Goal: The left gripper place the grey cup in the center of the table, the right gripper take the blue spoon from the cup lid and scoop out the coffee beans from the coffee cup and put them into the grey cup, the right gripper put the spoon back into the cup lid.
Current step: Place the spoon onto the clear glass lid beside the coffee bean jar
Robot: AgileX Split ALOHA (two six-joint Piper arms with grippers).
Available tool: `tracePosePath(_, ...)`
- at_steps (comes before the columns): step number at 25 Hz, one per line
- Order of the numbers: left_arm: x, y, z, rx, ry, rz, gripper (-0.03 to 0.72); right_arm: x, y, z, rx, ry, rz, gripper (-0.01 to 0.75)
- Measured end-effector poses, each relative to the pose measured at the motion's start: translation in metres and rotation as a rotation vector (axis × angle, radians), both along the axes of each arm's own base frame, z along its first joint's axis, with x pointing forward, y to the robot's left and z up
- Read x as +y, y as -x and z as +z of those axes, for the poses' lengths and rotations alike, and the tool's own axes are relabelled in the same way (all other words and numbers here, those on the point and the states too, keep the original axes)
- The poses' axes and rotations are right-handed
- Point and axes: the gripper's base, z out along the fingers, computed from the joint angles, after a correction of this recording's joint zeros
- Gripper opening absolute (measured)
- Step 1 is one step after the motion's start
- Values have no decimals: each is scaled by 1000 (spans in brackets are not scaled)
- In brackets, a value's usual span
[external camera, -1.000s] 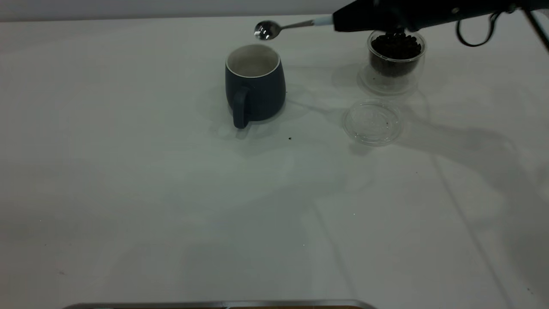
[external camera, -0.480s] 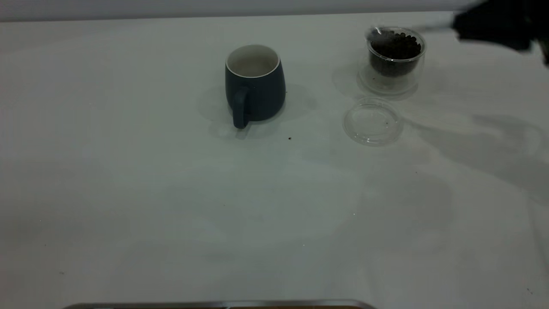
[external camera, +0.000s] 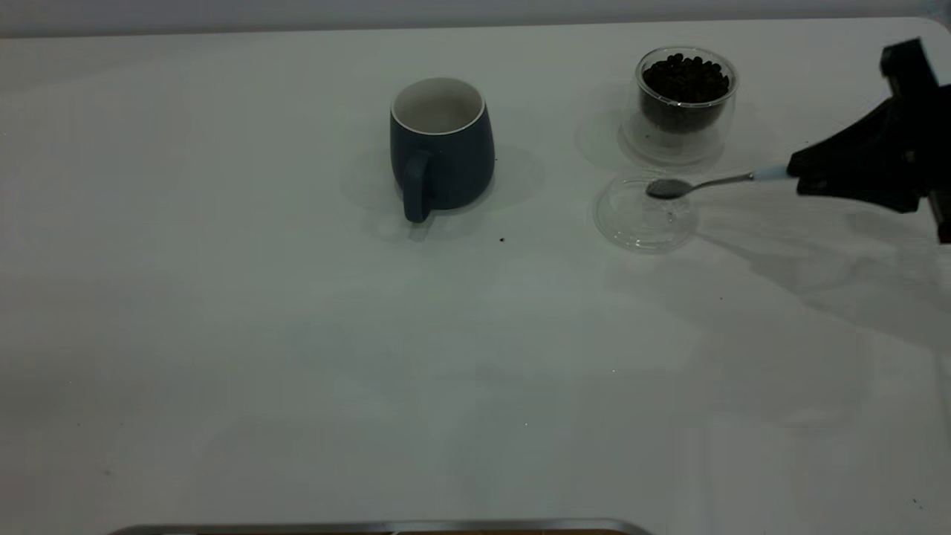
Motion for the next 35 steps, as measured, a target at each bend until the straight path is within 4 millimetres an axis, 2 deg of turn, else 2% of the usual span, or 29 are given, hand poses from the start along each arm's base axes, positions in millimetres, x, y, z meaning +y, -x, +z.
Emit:
tracePosePath(7,0,0,0,0,2,1,555,1,-18,-21,-19,-34,28,112)
tracePosePath(12,0,0,0,0,2,1,555,10,-26,-33,-21,-38,62,112)
tracePosePath(25,0,0,0,0,2,1,555,17,-35,-37,-120,1,116,124)
tracePosePath(27,0,0,0,0,2,1,555,17,-34,-40,-116,0,115,156)
tracePosePath(29,0,0,0,0,2,1,555,17,-34,-40,-117,0,116,219)
tracePosePath(35,0,0,0,0,1,1,555,20,-34,-37,-120,-49,112,520)
